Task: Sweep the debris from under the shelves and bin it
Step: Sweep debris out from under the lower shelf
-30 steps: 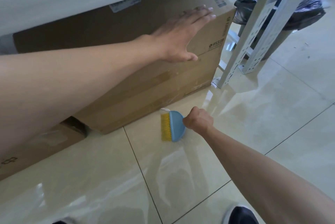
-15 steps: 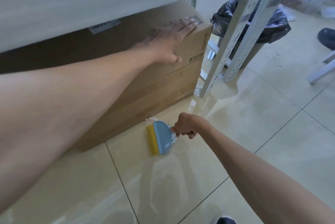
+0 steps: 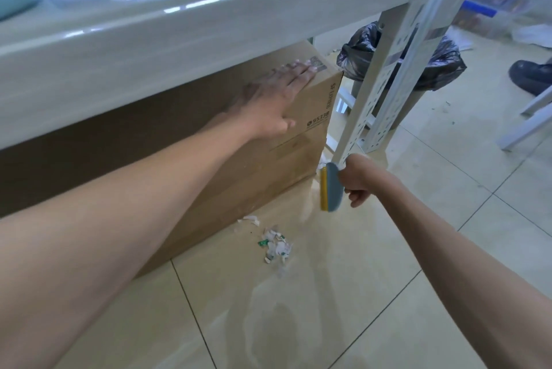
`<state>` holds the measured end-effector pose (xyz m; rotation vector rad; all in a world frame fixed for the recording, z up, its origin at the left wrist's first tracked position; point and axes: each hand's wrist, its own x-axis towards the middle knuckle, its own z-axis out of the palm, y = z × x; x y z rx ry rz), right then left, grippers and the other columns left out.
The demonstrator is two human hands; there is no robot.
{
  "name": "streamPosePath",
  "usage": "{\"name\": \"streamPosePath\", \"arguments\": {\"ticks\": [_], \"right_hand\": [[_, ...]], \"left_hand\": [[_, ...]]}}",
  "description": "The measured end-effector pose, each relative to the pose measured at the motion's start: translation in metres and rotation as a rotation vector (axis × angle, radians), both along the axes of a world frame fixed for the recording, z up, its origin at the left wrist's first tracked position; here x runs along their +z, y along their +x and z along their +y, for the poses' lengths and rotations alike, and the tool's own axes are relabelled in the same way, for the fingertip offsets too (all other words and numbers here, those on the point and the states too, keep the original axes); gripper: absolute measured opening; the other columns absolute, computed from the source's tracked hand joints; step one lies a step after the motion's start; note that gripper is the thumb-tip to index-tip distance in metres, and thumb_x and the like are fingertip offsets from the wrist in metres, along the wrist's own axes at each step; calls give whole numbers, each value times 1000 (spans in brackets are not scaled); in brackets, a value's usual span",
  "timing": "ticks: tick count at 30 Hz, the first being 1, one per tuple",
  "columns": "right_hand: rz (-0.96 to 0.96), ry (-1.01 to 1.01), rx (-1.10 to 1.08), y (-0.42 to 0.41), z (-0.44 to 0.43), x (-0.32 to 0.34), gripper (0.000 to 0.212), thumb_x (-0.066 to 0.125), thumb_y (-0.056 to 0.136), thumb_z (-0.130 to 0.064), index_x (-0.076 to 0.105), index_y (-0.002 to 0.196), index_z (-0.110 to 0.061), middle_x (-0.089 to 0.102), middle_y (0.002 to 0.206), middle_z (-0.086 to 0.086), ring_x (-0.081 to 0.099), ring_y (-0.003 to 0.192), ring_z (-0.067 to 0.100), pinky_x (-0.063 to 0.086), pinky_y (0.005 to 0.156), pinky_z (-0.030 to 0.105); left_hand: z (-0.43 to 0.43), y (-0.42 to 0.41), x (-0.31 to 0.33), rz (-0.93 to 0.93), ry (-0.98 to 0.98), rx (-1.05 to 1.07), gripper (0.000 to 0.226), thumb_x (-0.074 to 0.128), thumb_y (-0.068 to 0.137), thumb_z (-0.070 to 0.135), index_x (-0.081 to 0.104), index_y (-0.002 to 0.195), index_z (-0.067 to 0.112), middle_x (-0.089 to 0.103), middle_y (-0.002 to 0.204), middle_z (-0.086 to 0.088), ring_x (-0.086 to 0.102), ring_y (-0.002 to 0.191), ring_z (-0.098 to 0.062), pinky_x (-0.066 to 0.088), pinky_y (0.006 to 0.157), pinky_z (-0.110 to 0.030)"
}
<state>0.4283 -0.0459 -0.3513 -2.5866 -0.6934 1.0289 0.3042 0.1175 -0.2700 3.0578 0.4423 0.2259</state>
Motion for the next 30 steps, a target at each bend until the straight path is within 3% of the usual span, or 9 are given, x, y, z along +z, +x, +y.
{"name": "streamPosePath", "arguments": {"ticks": [4,8,15,18,22,24,27,30], "right_hand": [[-261,90,40,13,11,-12,11,41,96,-8,47,89,-2,57,81,14,66,55,28,52,42,30],[-457,130,126,20,23,-44,15,51,92,-6,63,92,3,62,81,14,60,67,29,55,60,38],[-376,246,138,30,40,-89,15,39,95,-3,47,107,1,56,95,18,54,76,31,48,66,42],[-344,263,169,33,46,-100,15,39,94,-1,46,107,3,58,99,22,51,76,34,40,63,37],[-368,298,164,34,44,-111,6,41,93,-2,45,89,-2,60,93,24,49,73,35,36,61,34],[-374,263,186,34,41,-111,11,44,92,-3,41,82,-6,59,89,23,48,71,34,34,61,33],[-375,215,187,35,40,-102,7,51,86,-3,47,80,-4,60,89,19,50,72,31,40,60,35],[-354,139,186,34,35,-91,8,55,85,-5,58,89,0,63,93,18,59,80,32,54,70,41]], "left_hand": [[2,0,-1,-41,19,-11,94,69,88,28,5,157,20,5,164,1,6,150,-16,-4,114,-23],[5,2,-4,-52,53,-24,93,70,86,29,9,156,19,8,163,0,8,150,-15,-4,114,-21],[5,3,-5,-82,58,-17,92,68,88,29,8,157,20,7,164,3,6,150,-13,-5,112,-18],[5,3,-5,-84,60,-15,91,68,88,28,9,157,20,8,164,3,6,150,-13,-6,111,-17],[4,3,-5,-102,56,-22,91,68,88,28,10,156,19,9,163,3,7,150,-12,-6,110,-15],[4,2,-4,-105,55,-16,91,69,87,28,11,156,20,10,163,3,8,150,-12,-5,110,-15],[2,1,-3,-101,54,-13,91,69,87,29,10,156,21,10,163,4,9,149,-12,-6,108,-15],[0,0,-2,-90,54,-13,90,68,88,29,10,157,22,9,163,5,8,149,-12,-6,109,-16]]}}
